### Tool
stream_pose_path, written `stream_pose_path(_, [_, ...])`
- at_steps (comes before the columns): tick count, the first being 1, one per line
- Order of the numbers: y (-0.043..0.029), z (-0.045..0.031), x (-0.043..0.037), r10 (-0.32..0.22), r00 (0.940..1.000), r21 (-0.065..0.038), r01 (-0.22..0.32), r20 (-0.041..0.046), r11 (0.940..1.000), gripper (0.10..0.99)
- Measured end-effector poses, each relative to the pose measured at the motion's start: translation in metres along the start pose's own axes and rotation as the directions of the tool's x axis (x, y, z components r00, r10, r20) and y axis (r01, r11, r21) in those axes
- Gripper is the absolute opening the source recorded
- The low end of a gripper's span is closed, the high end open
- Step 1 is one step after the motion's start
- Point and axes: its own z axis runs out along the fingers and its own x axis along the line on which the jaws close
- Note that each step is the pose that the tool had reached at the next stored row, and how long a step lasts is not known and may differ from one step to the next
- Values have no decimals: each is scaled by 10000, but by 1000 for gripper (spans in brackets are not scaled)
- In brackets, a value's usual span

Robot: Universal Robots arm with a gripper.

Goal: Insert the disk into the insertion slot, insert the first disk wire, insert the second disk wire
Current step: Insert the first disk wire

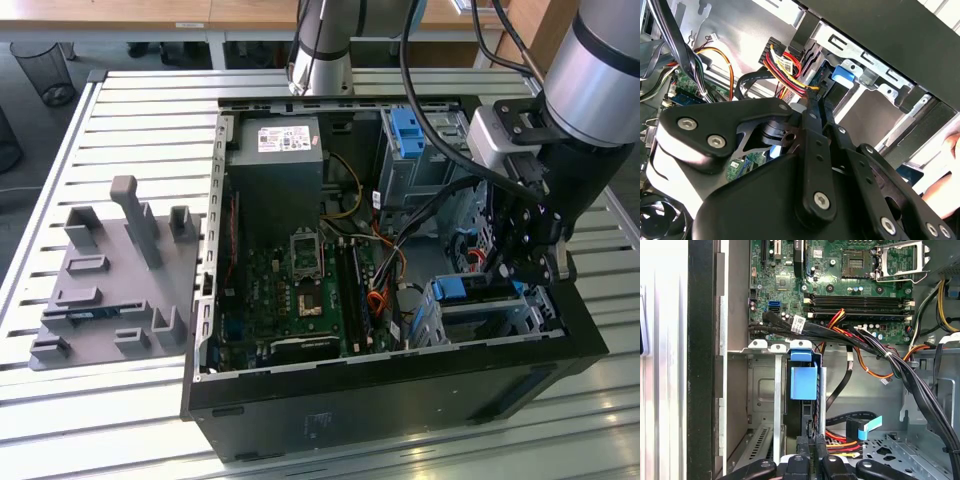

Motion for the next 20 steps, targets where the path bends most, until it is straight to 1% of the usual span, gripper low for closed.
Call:
stream_pose_path(2, [0, 1, 0, 0, 10000, 0, 0, 1, 10000, 173])
stream_pose_path(3, [0, 0, 0, 0, 10000, 0, 0, 0, 10000, 235])
stream_pose_path(7, [0, -6, 0, 0, 10000, 0, 0, -1, 10000, 235])
stream_pose_path(13, [-2, -67, 0, 0, 10000, -3, 0, 0, 10000, 235])
stream_pose_path(20, [-5, -102, -1, 0, 10000, -29, 0, 0, 10000, 224])
